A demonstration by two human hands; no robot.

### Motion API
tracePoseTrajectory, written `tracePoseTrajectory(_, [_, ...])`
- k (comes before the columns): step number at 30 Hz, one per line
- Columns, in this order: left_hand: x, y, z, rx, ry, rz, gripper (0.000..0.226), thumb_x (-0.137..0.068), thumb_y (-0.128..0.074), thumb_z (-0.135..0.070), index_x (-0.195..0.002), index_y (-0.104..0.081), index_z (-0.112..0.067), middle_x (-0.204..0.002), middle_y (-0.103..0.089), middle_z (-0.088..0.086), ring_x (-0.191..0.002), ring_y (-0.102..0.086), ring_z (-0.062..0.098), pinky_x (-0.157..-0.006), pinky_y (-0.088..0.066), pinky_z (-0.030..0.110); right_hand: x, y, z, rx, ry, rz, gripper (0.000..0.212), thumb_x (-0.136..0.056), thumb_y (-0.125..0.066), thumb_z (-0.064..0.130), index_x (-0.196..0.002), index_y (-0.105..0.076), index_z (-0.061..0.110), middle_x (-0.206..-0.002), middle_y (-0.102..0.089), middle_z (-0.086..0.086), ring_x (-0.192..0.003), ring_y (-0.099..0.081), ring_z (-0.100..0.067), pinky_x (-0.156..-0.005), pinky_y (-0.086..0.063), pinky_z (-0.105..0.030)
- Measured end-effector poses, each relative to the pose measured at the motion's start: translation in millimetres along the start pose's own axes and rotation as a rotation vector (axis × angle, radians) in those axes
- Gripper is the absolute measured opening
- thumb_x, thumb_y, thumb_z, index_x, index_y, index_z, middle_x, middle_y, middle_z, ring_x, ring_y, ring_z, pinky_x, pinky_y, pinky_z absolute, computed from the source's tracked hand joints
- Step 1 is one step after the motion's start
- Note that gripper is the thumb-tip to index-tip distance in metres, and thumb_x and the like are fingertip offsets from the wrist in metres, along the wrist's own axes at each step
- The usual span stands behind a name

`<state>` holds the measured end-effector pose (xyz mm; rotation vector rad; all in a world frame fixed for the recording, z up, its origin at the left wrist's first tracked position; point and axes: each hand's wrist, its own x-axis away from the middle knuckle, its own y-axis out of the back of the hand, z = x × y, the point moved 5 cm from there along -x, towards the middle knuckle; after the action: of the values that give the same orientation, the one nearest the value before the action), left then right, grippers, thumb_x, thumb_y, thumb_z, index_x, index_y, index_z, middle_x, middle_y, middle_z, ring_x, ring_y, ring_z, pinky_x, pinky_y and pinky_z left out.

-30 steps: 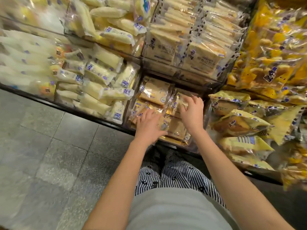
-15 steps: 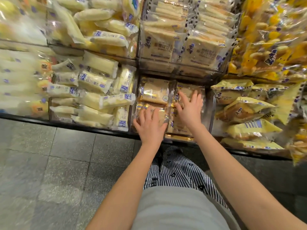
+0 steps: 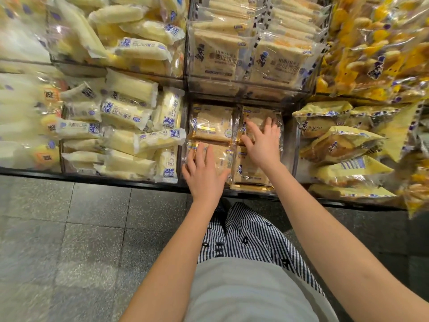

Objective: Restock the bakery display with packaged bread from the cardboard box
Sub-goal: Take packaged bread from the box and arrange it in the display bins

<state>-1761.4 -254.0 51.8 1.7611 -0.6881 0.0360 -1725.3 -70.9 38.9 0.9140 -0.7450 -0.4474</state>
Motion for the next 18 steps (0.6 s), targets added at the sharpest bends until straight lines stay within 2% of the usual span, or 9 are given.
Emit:
tracePoseTrajectory(6, [-4.7,-1.8,1.0,0.068,0.079,-0.088,0.08,-0.084,-0.065,-0.059,-0.149,-0.034,-0.025,-0.161,-0.02,0.006,-0.147,-0.015,0.028,-0.115,-0.023,0.056,1.2,7.1,8.6,0.002,-0.013,0.034,0.048,-0.102,-0.043,0.041,-0.149,-0.034,0.037,-0.163,-0.002,-0.02,-0.15,0.005,-0.038,-0.121,0.004,-0.048])
tracePoseTrajectory(9, [-4.3,1.0,-10.4,0.103,0.04,-0.137,0.074,-0.085,-0.069,-0.045,-0.148,-0.036,-0.024,-0.162,-0.017,0.007,-0.149,-0.01,0.027,-0.119,-0.011,0.059,4.0,13.4,15.2,-0.061,0.003,0.029,0.048,-0.102,-0.047,0.037,-0.149,-0.036,0.035,-0.163,-0.003,-0.017,-0.151,0.005,-0.034,-0.123,0.002,-0.048])
tracePoseTrajectory(12, [-13.3,12.8,-35.9,0.195,-0.054,-0.216,0.059,-0.089,-0.065,-0.033,-0.143,-0.043,-0.024,-0.161,-0.022,0.006,-0.151,-0.008,0.026,-0.118,0.004,0.056,20.6,24.3,15.4,-0.174,-0.004,-0.09,0.046,-0.1,-0.052,0.027,-0.145,-0.044,0.027,-0.163,-0.012,-0.015,-0.151,-0.002,-0.03,-0.123,-0.006,-0.046])
tracePoseTrajectory(14, [-20.6,23.9,-52.0,0.26,-0.081,-0.261,0.05,-0.092,-0.061,-0.026,-0.14,-0.048,-0.021,-0.159,-0.026,0.005,-0.15,-0.01,0.024,-0.119,0.001,0.055,41.1,32.8,7.4,-0.28,-0.042,-0.165,0.04,-0.099,-0.053,0.021,-0.139,-0.052,0.021,-0.16,-0.022,-0.014,-0.15,-0.012,-0.027,-0.122,-0.015,-0.044])
tracePoseTrajectory(16, [-27.1,32.6,-67.9,0.318,-0.117,-0.285,0.047,-0.092,-0.057,-0.02,-0.139,-0.049,-0.019,-0.157,-0.029,0.004,-0.15,-0.012,0.023,-0.121,-0.007,0.057,66.4,42.5,-6.4,-0.355,-0.062,-0.255,0.034,-0.098,-0.054,0.016,-0.131,-0.059,0.017,-0.152,-0.035,-0.013,-0.144,-0.026,-0.025,-0.118,-0.026,-0.042])
tracePoseTrajectory(18, [-30.3,35.8,-89.9,0.328,-0.188,-0.282,0.046,-0.093,-0.054,-0.019,-0.139,-0.048,-0.02,-0.156,-0.033,0.003,-0.149,-0.014,0.022,-0.12,-0.008,0.057,88.2,55.0,-26.1,-0.393,-0.081,-0.359,0.03,-0.097,-0.054,0.012,-0.126,-0.063,0.012,-0.143,-0.045,-0.012,-0.137,-0.036,-0.023,-0.114,-0.033,-0.038])
